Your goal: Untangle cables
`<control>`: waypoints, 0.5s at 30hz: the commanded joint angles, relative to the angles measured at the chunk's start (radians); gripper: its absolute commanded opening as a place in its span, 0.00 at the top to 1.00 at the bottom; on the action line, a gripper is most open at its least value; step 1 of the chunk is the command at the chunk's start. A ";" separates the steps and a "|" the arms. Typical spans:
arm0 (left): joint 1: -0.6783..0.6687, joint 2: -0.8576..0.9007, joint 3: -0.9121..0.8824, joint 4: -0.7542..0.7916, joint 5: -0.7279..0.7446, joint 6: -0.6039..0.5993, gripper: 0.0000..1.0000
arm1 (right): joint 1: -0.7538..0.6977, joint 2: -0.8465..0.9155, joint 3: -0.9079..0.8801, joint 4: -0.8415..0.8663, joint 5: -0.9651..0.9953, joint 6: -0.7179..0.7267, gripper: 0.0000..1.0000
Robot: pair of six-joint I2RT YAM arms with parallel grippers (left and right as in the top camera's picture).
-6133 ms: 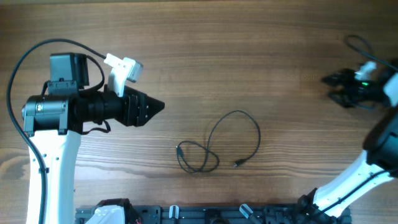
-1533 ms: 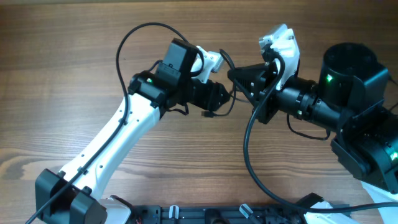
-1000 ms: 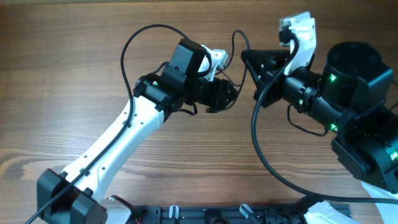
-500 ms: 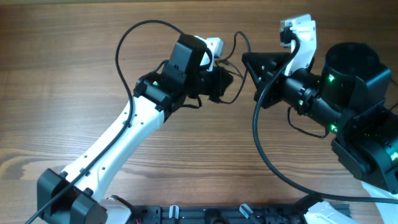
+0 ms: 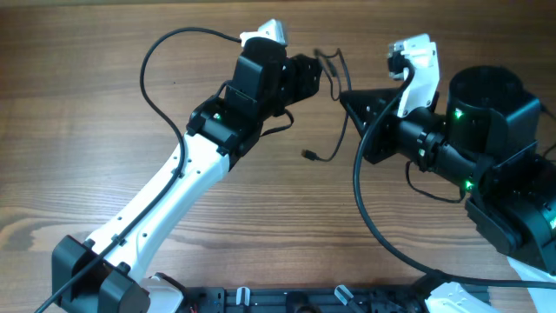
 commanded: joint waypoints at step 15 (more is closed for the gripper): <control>0.001 0.002 0.000 0.188 0.321 -0.059 0.76 | 0.000 -0.018 0.005 0.001 -0.075 -0.033 0.95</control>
